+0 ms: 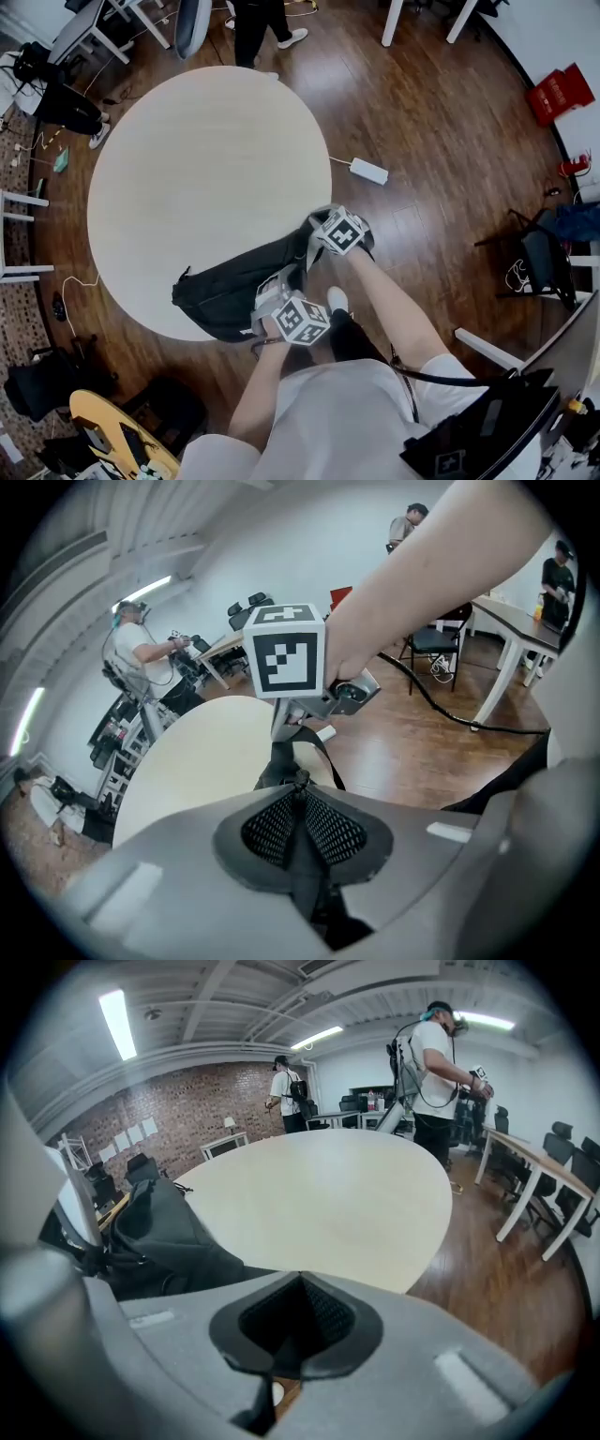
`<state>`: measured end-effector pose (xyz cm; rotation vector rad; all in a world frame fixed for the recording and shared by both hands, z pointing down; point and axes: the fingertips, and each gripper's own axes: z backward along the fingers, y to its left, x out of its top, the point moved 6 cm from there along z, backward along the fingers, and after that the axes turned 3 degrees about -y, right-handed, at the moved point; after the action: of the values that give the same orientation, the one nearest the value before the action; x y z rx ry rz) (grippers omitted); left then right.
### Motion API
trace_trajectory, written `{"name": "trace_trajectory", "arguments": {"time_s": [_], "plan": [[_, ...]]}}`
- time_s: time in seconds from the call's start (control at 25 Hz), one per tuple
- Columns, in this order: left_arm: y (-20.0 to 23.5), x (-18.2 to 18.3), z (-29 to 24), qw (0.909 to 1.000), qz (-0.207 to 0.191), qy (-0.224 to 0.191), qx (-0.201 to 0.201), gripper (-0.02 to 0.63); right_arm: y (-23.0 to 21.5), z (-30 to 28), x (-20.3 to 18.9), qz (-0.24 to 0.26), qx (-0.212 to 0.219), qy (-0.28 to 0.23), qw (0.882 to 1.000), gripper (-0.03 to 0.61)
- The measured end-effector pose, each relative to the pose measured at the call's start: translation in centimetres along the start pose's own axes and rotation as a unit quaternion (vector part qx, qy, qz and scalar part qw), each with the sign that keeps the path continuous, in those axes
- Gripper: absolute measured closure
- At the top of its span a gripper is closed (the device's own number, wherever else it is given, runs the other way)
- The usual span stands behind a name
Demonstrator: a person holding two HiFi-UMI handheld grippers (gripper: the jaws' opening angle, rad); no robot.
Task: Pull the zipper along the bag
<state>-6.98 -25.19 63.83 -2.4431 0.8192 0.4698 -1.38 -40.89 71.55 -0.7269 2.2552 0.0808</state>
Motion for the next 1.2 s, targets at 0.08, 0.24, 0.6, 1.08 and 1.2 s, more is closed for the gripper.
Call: {"name": "trace_trajectory", "arguments": {"time_s": [0.08,0.24,0.6,1.08,1.2], "plan": [[0.1,-1.2,1.3,0.9997,0.024,-0.006,0.002,0.566,-0.1,0.0,-0.2,-0.002,-0.011,0.010,1.000,0.586],[0.6,-3.5,3.6,0.9952,0.090,-0.035,-0.016,0.580,0.7,-0.1,0.6,0.031,-0.027,0.030,0.999,0.586],[2.0,-7.3,7.3,0.9879,0.138,-0.071,-0.013,0.598,0.7,-0.1,0.5,0.025,-0.069,0.037,0.997,0.588],[-0.8,0.8,-6.0,0.9734,-0.192,0.008,-0.125,0.377,0.8,-0.8,0.7,-0.004,-0.033,0.021,0.999,0.589],[-1.4,0.1,-8.4,0.9561,-0.238,0.070,-0.156,0.389,0.5,-0.7,0.8,-0.026,-0.011,0.012,1.000,0.589]]}}
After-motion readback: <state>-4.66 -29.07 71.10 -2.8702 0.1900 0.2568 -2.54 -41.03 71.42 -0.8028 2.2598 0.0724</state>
